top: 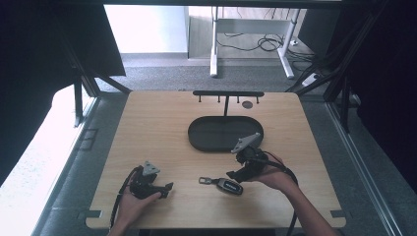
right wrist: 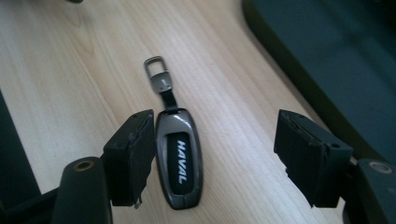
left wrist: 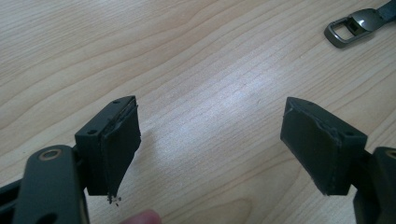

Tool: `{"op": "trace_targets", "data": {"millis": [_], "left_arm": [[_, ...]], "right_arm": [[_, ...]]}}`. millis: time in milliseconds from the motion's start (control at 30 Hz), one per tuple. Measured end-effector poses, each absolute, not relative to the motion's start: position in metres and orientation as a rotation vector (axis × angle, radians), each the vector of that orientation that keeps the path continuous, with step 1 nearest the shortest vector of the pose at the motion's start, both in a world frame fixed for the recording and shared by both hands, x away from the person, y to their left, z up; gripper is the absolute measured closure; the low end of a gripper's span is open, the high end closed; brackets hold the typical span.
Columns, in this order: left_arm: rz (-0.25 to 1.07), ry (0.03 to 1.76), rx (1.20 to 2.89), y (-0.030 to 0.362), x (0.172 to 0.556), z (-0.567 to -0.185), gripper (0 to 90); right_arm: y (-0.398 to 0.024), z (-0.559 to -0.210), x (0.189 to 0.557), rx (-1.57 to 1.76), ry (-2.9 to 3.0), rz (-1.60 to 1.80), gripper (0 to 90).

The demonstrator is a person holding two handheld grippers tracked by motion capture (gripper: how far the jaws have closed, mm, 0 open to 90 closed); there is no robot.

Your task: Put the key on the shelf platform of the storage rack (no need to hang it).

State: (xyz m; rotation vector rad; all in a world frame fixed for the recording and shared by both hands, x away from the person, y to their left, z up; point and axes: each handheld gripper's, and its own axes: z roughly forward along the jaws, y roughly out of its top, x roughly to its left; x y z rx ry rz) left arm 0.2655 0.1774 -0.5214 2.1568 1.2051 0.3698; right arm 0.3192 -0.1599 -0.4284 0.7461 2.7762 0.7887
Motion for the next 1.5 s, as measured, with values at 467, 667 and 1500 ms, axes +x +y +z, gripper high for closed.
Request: {"op": "trace_targets", "data": {"millis": [467, 667, 1500], "left_arm": [[0.39, 1.207, 2.172, 0.179, 0.266, -0.521, 20.1], [0.386, 1.205, 2.179, 0.179, 0.267, -0.522, 20.1], [0.375, 1.211, 2.176, 0.178, 0.266, -0.522, 20.2]], "right_arm": [[-0.129, -0.457, 0.317, 0.679, 2.875, 0.677, 29.7], [-0.125, -0.475, 0.317, 0.668, 2.912, 0.603, 29.6], [-0.114, -0.506, 0.317, 0.623, 2.952, 0.464, 45.3]]}}
